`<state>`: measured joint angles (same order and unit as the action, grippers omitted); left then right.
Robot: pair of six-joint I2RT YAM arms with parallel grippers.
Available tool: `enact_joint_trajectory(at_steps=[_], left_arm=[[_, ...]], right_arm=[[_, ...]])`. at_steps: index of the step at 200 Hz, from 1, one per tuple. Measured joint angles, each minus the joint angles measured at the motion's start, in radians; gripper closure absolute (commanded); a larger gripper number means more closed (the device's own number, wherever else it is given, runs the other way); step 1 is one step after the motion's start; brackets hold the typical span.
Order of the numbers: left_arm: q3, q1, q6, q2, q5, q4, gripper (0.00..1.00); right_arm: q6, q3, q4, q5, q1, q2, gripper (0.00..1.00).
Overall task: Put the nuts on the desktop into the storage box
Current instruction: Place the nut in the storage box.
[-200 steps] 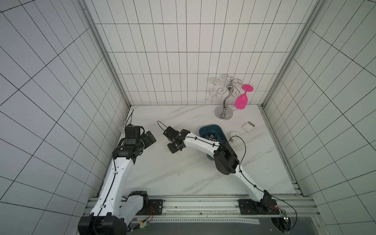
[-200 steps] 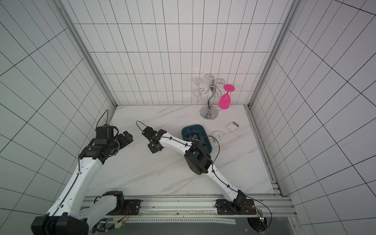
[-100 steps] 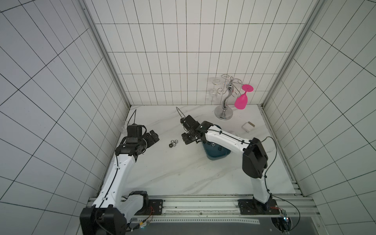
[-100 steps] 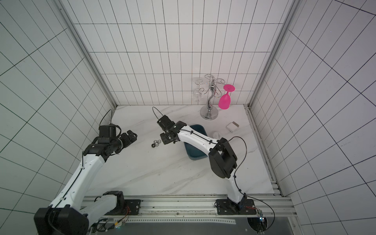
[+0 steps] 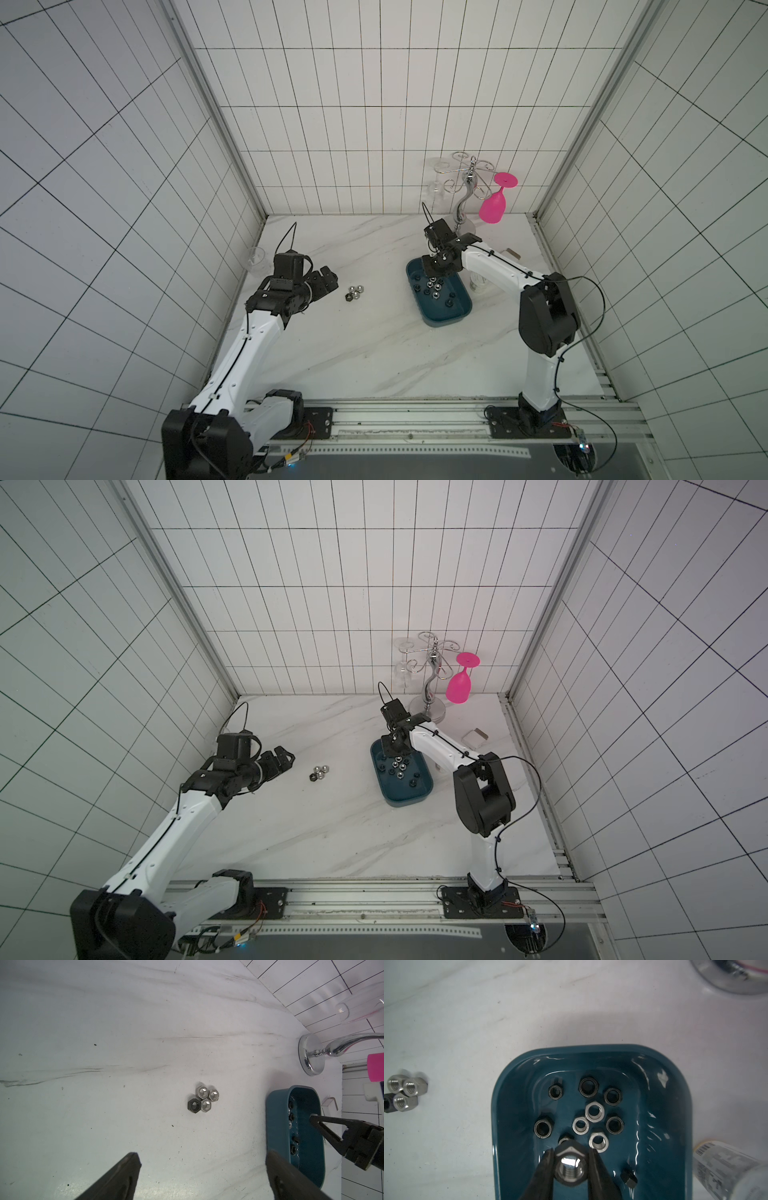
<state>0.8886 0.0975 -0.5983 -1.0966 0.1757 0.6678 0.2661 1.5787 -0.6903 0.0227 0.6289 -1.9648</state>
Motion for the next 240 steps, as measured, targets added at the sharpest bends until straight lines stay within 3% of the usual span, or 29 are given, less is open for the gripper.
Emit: enact_joint_trajectory(at_steps=[54,119,182,212,240], left_arm=[[0.023,0.000,0.002,-0.011,-0.007,0.005,0.02],[0.046,0.000,0.007,-0.027,-0.017,0.011,0.02],[0.060,0.000,0.027,-0.029,-0.047,0.037,0.02],[0.060,0.000,0.031,-0.029,-0.082,0.040,0.02],[0.059,-0.034,0.046,-0.035,-0.102,0.040,0.02]], right_arm=[[-0.019,0.022,-0.016,0.037,-0.001,-0.091,0.75],[-0.038,0.048,-0.019,0.043,-0.001,-0.129,0.59],[-0.045,0.080,-0.039,0.040,0.003,-0.110,0.57],[-0.047,0.086,-0.042,0.031,0.040,-0.043,0.52],[-0.051,0.145,-0.026,0.010,0.140,-0.005,0.47]])
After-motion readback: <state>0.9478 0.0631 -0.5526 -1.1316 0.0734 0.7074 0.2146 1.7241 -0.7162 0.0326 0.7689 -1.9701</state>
